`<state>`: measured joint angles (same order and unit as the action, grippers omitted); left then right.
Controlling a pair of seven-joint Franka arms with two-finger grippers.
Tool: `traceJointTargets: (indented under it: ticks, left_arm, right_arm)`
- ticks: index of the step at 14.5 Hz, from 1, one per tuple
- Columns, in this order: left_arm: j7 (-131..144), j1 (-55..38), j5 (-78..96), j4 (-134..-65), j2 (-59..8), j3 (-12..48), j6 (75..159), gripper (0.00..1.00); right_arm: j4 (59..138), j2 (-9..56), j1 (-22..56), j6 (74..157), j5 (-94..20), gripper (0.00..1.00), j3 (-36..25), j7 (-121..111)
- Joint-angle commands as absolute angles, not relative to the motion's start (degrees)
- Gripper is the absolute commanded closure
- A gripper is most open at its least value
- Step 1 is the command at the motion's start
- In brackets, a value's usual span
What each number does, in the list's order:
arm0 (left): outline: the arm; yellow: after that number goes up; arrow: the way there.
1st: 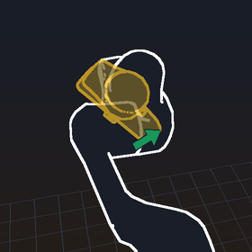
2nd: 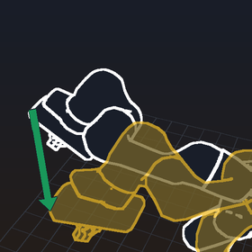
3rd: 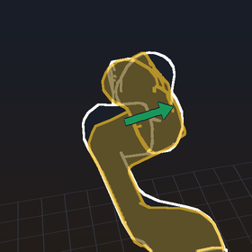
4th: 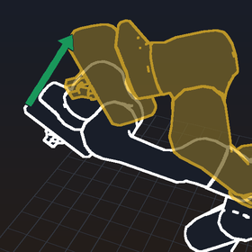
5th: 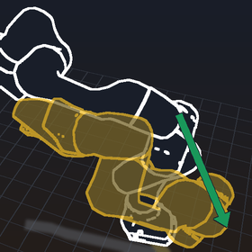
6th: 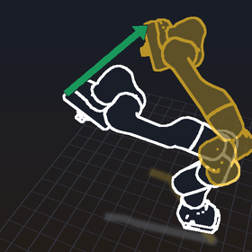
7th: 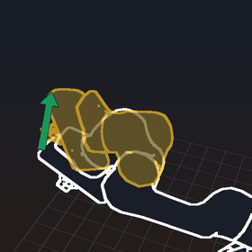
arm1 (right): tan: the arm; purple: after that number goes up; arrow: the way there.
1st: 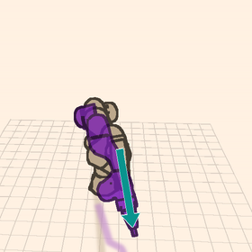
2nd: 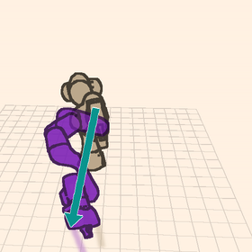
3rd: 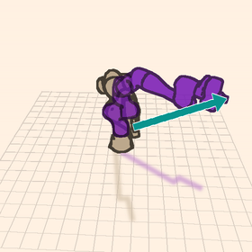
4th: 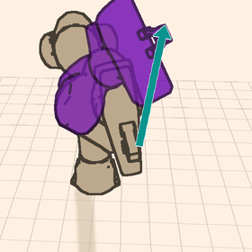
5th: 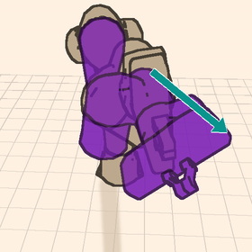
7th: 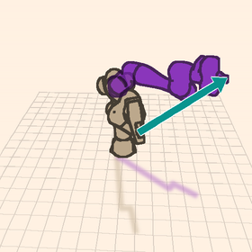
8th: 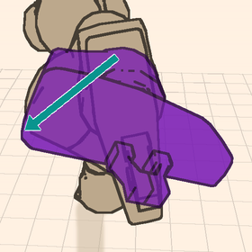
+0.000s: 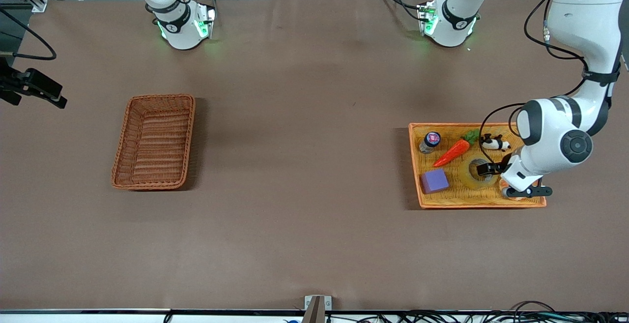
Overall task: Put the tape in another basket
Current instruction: 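Lower the left gripper onto the tape roll rim and close it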
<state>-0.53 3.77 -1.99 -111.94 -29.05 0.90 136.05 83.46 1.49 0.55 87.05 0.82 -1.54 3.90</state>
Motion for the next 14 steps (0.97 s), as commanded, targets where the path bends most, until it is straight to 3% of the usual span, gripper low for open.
traceJointTargets:
  ticks: [1,3,6,11,14]
  left_arm:
    - [-0.2,3.8,-3.0,-113.3,-29.2,0.8,137.5,0.24]
    - [-0.4,3.9,-3.0,-113.6,-29.1,0.8,137.5,0.47]
    - [-0.8,3.7,-3.7,-113.4,-28.6,0.7,137.5,0.98]
    - [-1.1,3.7,-8.3,-112.4,-21.0,1.2,128.4,0.97]
    - [1.0,3.4,-8.1,-106.9,-18.0,7.2,118.1,0.97]
  right_arm:
    - [82.9,1.8,-0.3,86.6,-0.4,0.00,-1.1,3.3]
    - [82.9,1.8,-0.2,86.5,-0.4,0.00,-1.1,3.3]
    - [82.9,1.8,-0.4,86.5,-0.4,0.00,-1.1,3.3]
    - [82.9,1.8,-0.4,86.5,-0.4,0.00,-1.1,3.3]
    - [82.9,1.7,-0.2,86.5,-0.4,0.00,-1.1,3.3]
